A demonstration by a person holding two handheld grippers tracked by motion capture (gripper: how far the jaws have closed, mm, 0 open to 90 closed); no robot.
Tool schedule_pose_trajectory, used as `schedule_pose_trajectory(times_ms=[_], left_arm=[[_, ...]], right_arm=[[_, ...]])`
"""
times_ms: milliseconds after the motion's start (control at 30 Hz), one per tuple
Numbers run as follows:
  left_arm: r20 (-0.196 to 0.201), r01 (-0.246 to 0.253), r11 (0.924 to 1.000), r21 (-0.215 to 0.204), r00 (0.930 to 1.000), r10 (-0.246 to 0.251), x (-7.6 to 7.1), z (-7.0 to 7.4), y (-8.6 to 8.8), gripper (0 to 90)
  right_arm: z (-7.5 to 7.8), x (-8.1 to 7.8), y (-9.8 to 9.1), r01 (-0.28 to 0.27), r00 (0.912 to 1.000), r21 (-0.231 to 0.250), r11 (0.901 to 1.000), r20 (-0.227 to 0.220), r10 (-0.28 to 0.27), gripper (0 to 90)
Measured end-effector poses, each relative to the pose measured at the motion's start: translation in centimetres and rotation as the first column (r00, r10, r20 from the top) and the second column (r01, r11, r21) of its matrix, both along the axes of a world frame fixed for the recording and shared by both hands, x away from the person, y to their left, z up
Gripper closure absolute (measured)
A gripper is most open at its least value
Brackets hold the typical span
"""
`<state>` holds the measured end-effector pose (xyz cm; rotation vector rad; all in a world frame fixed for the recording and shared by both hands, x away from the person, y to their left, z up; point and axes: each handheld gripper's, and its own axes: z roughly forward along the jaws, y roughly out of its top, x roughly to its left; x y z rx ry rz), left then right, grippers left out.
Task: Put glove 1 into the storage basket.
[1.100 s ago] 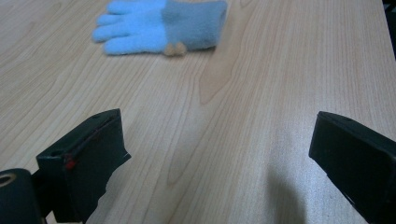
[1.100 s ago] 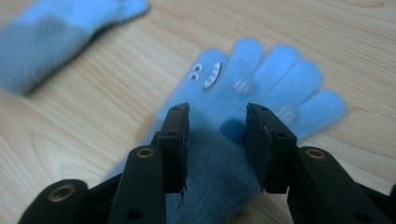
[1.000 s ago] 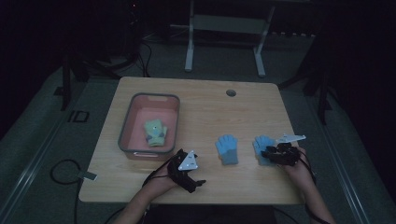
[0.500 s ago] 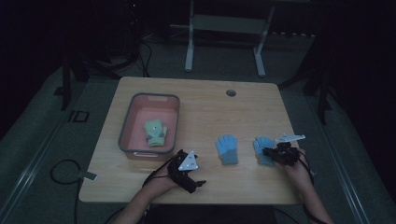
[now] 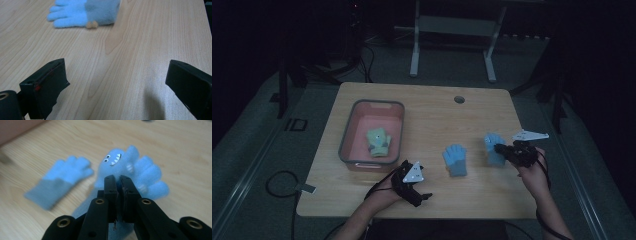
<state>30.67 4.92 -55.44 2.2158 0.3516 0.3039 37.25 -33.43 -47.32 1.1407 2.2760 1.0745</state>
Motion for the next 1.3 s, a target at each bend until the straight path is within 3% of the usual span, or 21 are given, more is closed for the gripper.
schedule_pose_trajectory(times_ms=[300,733,1000,1300], left_arm=[[-0.003,-0.002,1.0000,-0.003,1.0000,0.002,0.0,0.0,0.0,3.4],[0.000,0.003,1.0000,0.003,1.0000,-0.003,0.0,0.0,0.0,3.4],[0.000,0.003,1.0000,0.004,1.0000,-0.003,0.0,0.0,0.0,3.4],[0.000,0.002,1.0000,0.004,1.0000,-0.002,-0.1,0.0,-0.1,3.4]], right_arm=[[2.5,-0.1,2.8,-0.065,0.9973,0.042,0.9970,0.037,0.064,84.7],[1.9,-0.1,8.0,-0.176,0.9843,0.047,0.9833,0.018,0.175,84.7],[-0.5,0.0,10.2,-0.210,0.9770,0.012,0.9777,-0.038,0.210,84.5],[-3.9,0.6,11.0,-0.202,0.9735,-0.024,0.9791,-0.115,0.198,83.8]])
